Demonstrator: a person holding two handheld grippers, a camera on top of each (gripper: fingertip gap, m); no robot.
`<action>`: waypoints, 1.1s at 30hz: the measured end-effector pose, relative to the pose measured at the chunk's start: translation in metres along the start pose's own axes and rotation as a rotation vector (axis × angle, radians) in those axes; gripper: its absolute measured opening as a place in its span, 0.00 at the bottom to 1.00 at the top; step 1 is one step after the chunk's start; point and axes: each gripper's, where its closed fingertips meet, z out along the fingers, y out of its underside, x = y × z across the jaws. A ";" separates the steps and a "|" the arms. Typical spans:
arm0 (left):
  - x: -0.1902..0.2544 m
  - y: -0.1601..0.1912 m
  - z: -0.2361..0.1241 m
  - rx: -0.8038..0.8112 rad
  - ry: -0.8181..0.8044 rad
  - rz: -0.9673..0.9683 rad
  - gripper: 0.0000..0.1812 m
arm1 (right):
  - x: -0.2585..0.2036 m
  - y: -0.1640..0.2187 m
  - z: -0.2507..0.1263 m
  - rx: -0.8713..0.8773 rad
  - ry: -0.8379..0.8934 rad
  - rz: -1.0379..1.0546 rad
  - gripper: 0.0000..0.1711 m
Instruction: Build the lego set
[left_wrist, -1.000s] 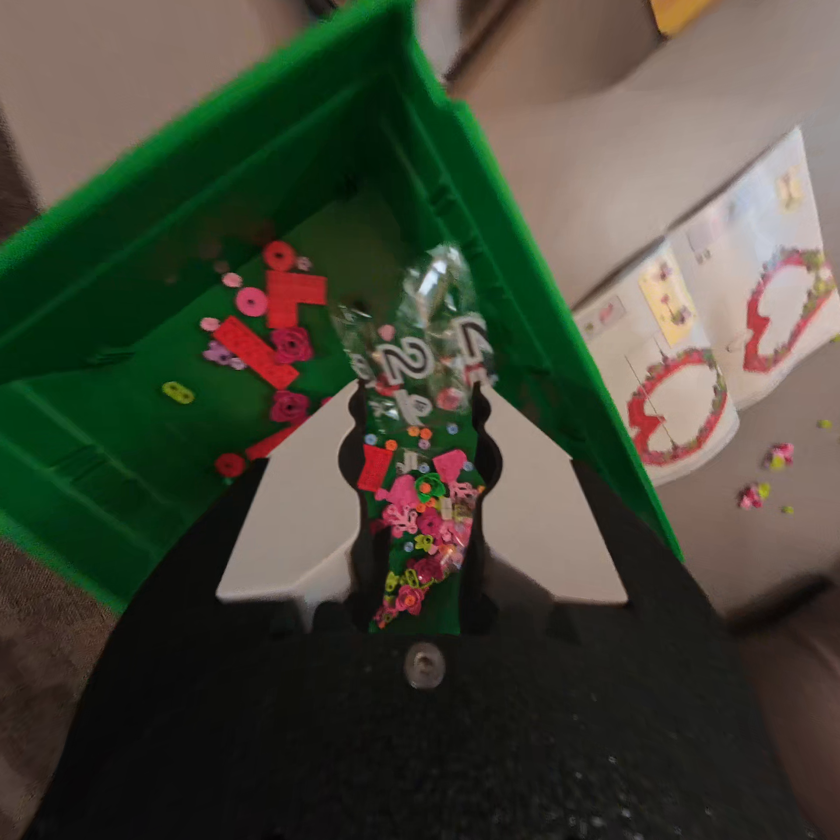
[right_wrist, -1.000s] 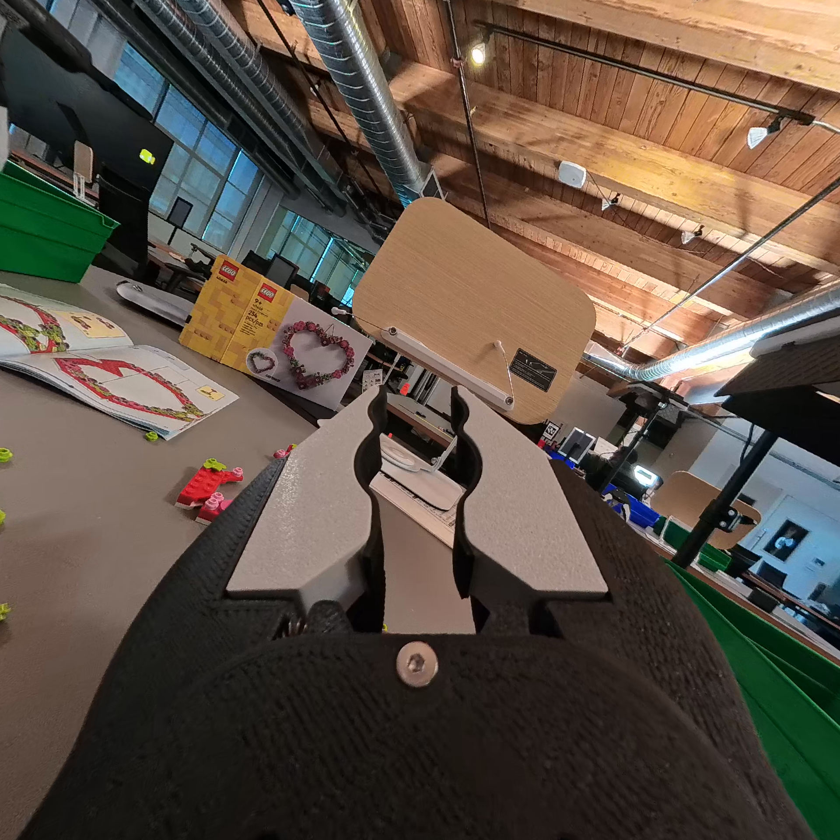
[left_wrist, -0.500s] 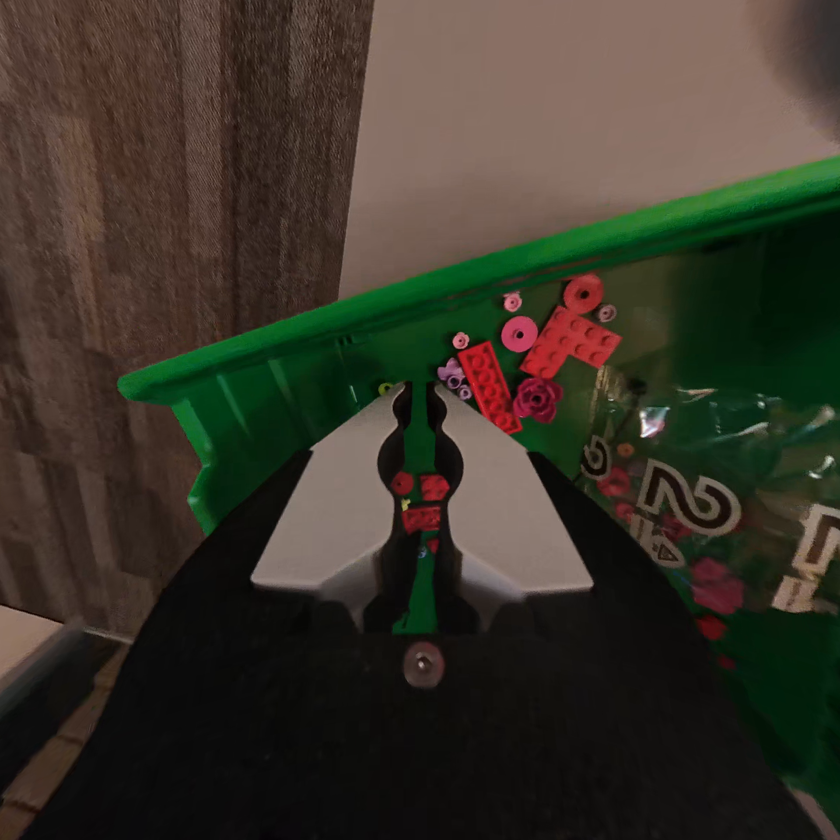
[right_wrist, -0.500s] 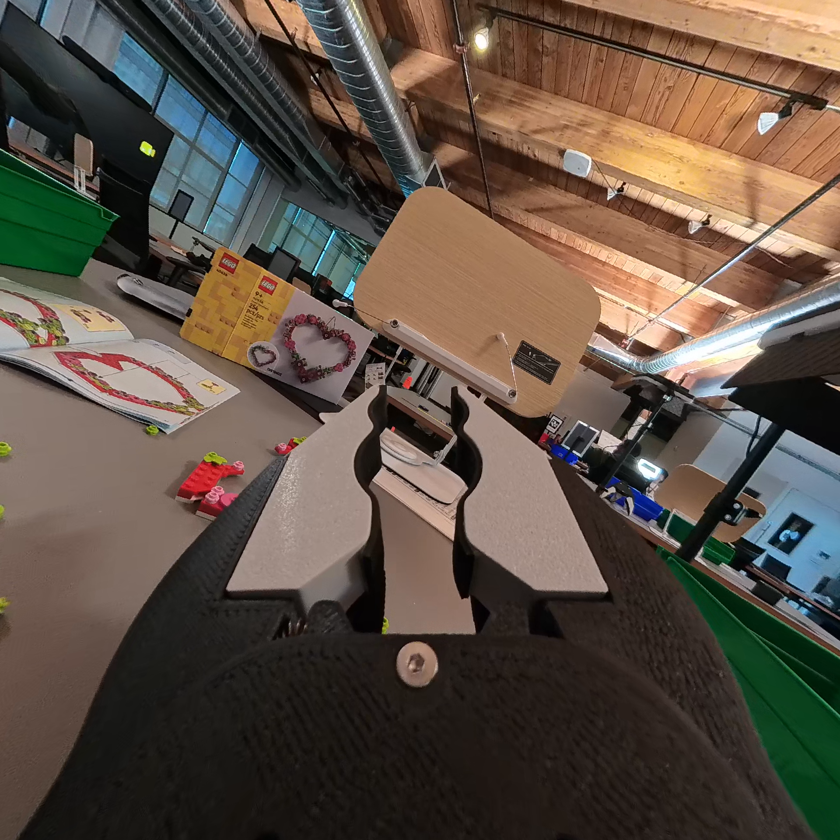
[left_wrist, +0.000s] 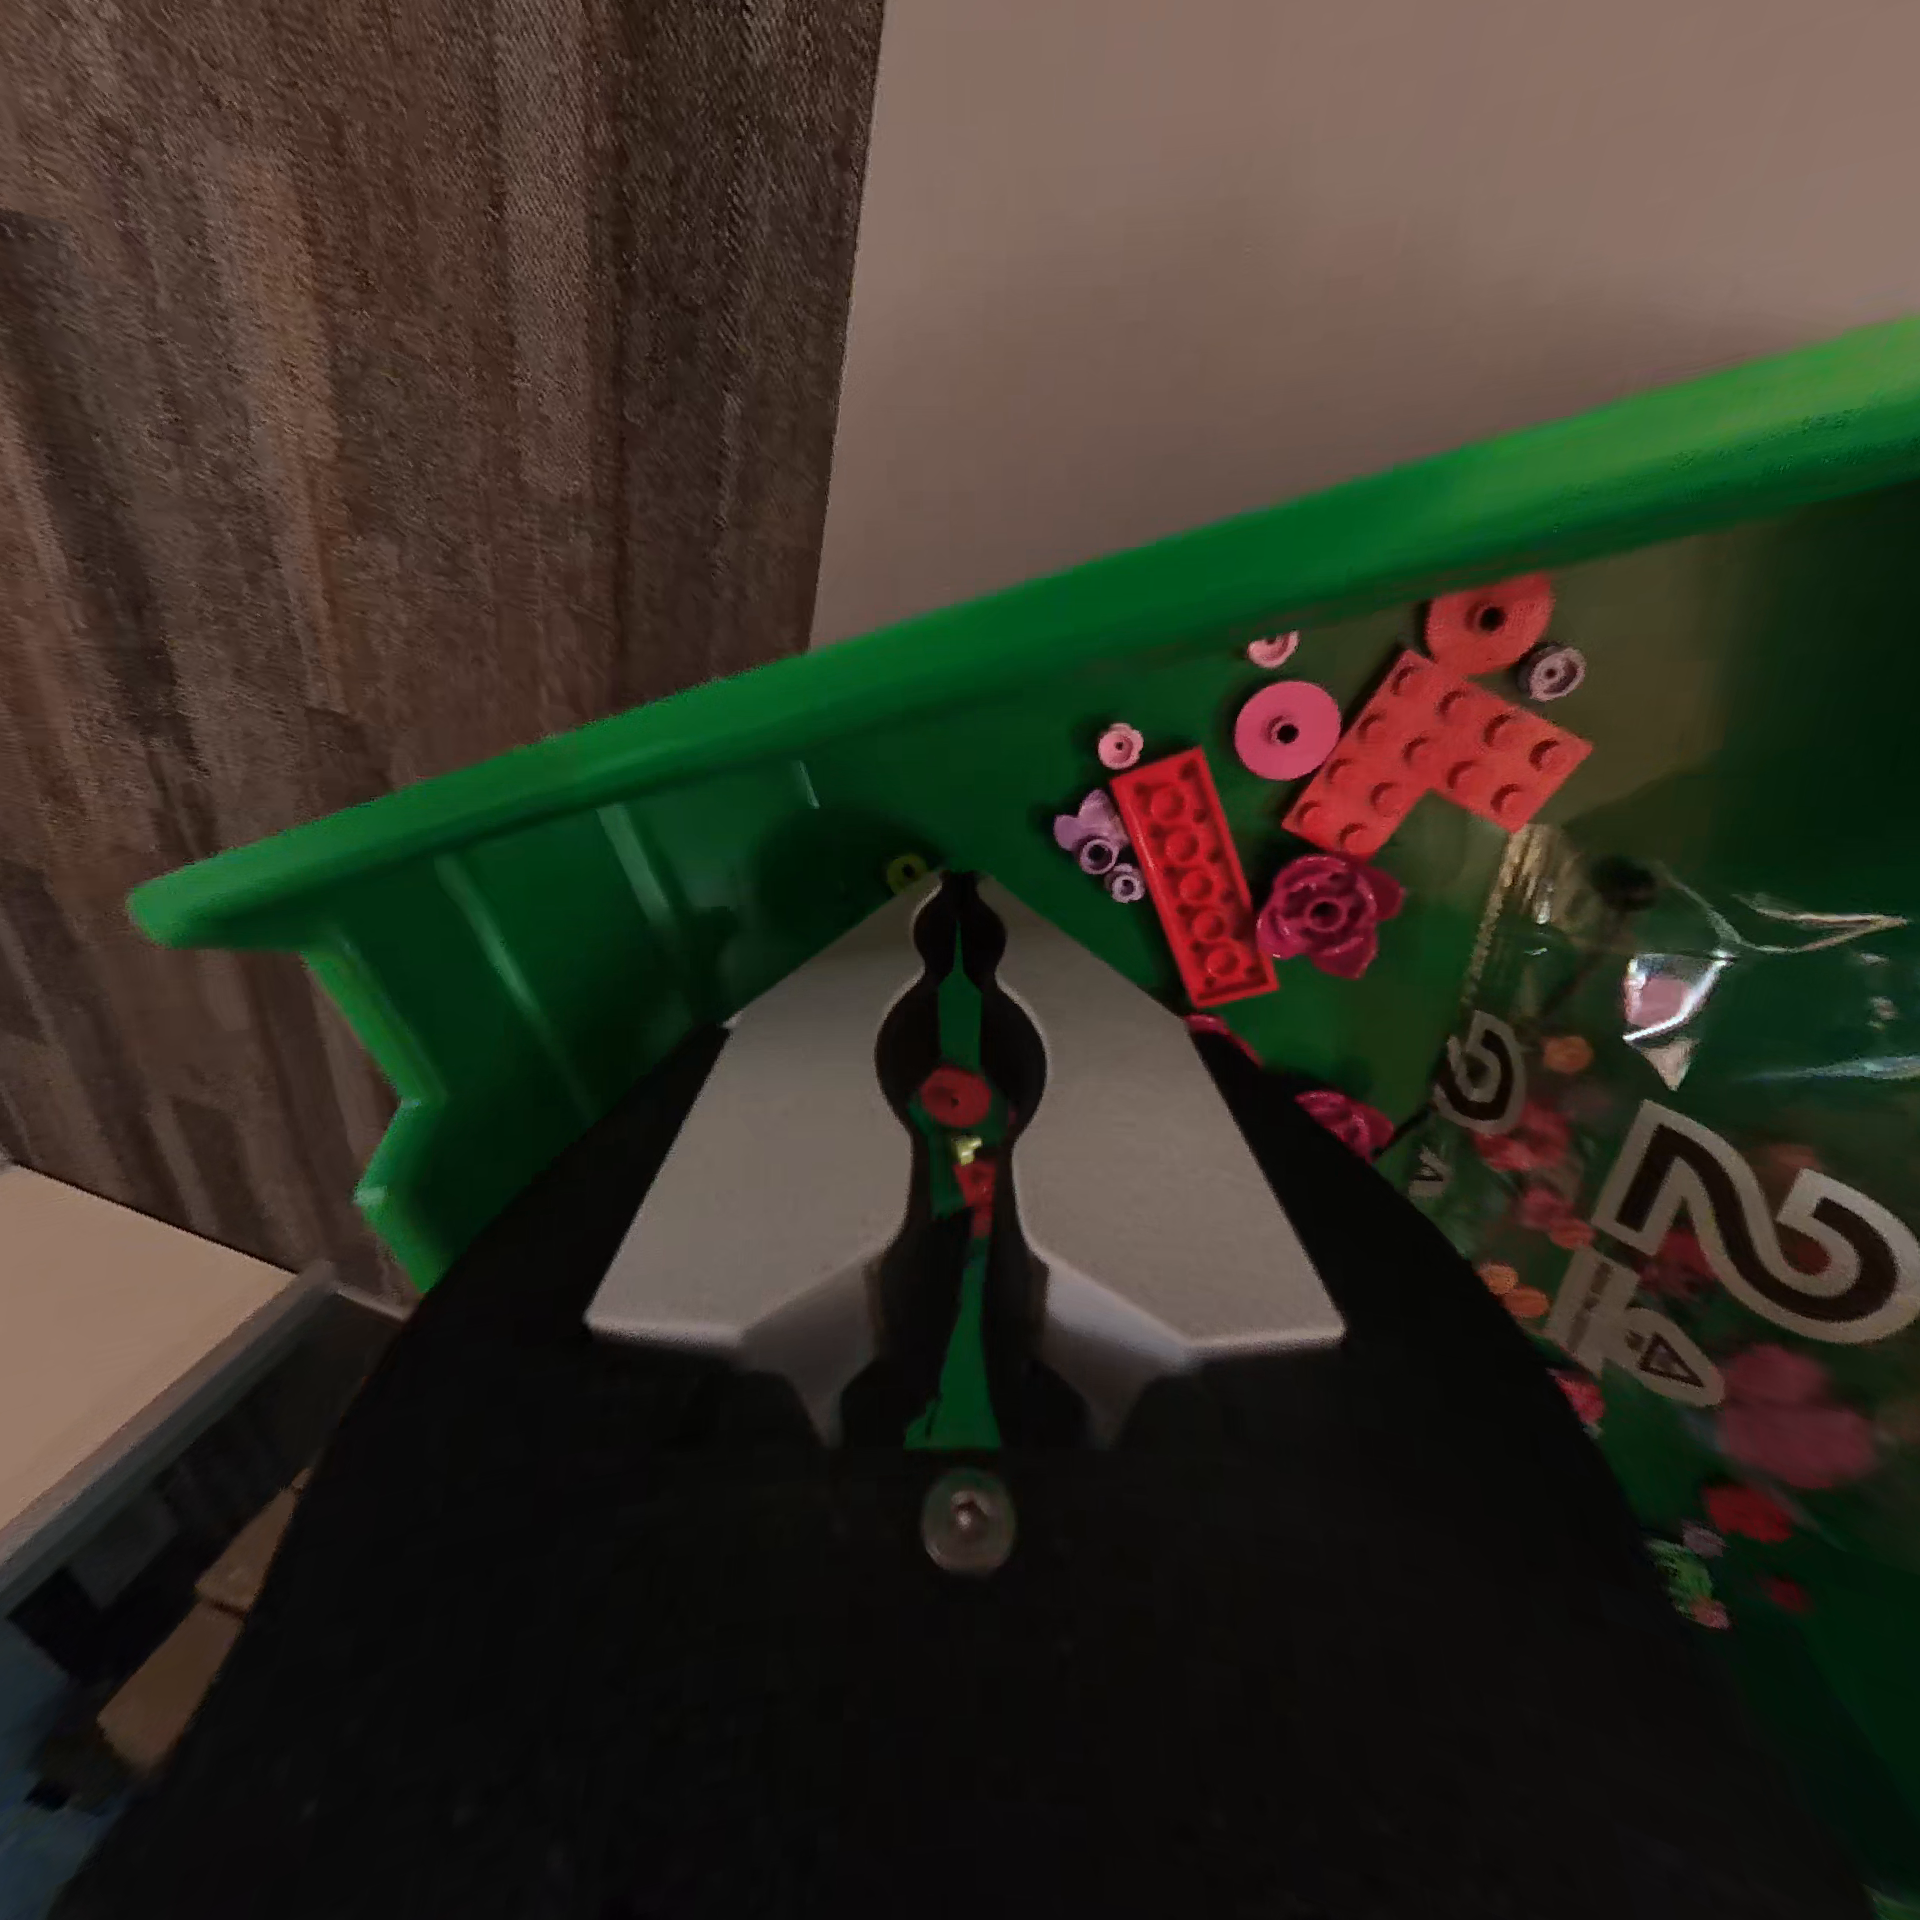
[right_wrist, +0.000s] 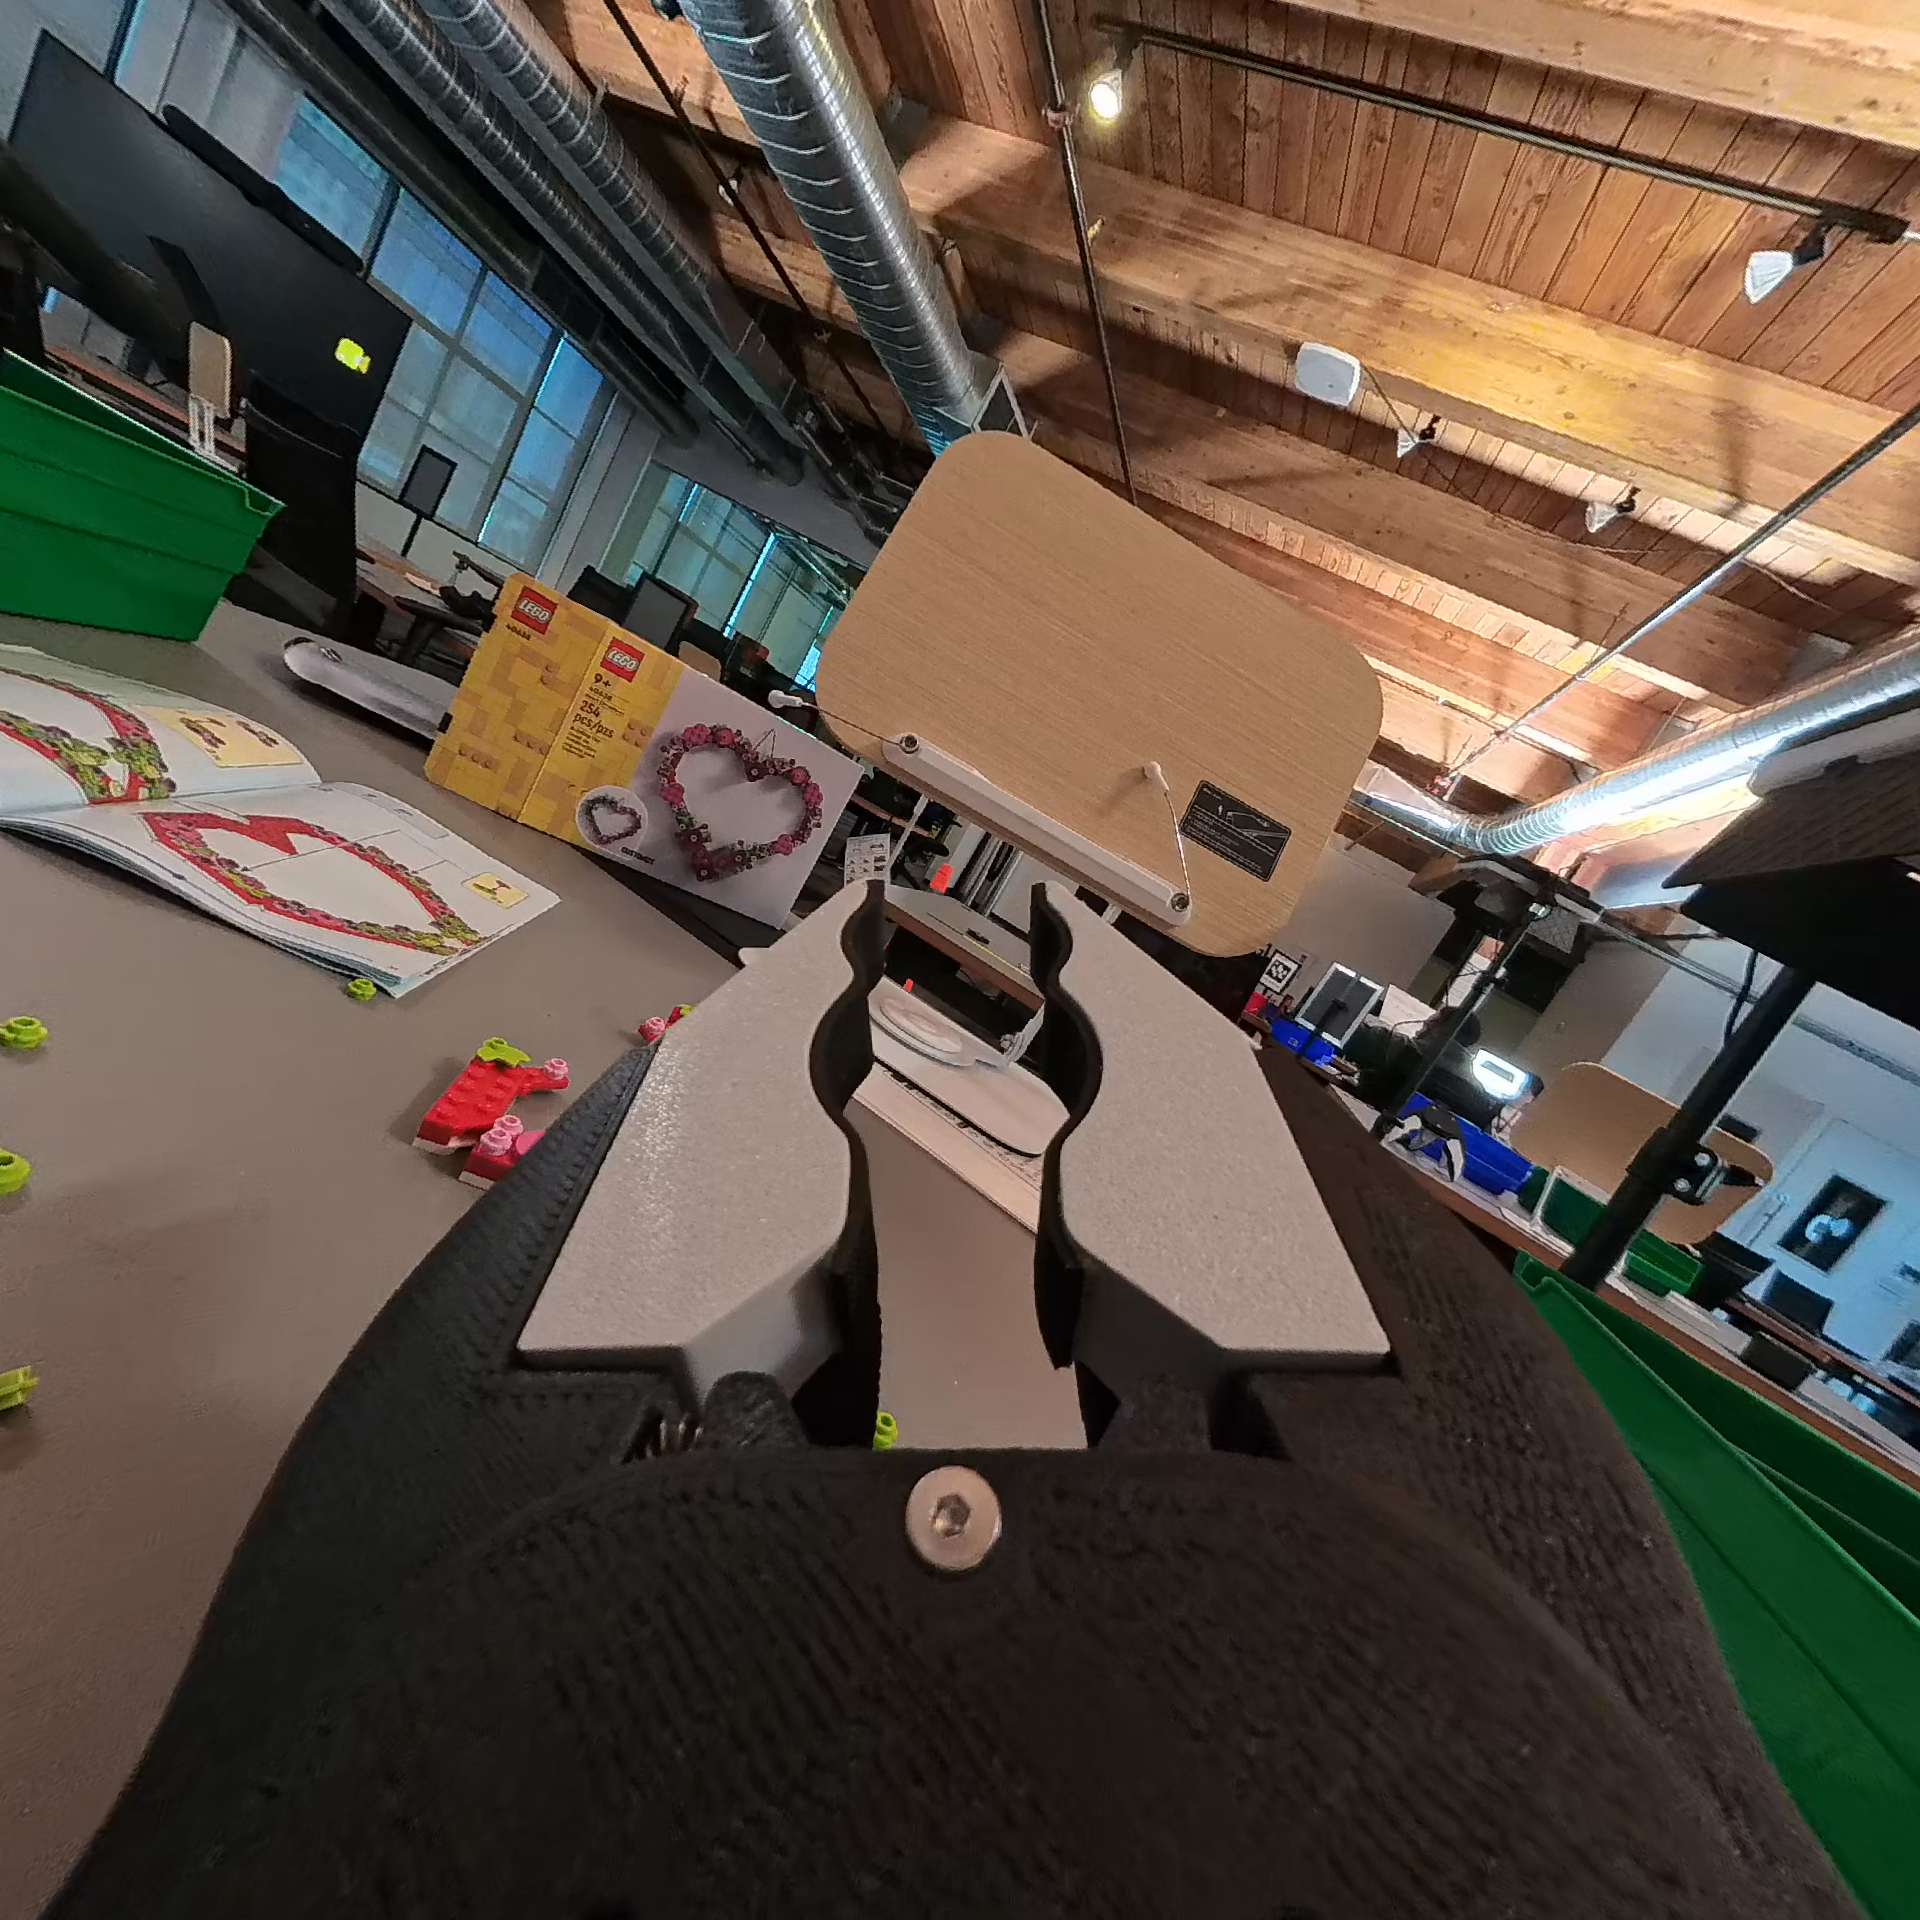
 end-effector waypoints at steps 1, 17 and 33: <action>-0.003 -0.002 -0.003 0.009 -0.027 0.014 0.00 | 0.000 0.000 0.000 -0.001 0.000 0.000 0.15; 0.011 -0.005 0.000 0.028 0.001 0.077 0.00 | 0.000 0.001 0.001 -0.007 0.002 -0.003 0.15; -0.005 0.006 0.004 -0.034 -0.055 -0.022 0.12 | 0.000 0.002 0.000 -0.010 0.002 -0.003 0.15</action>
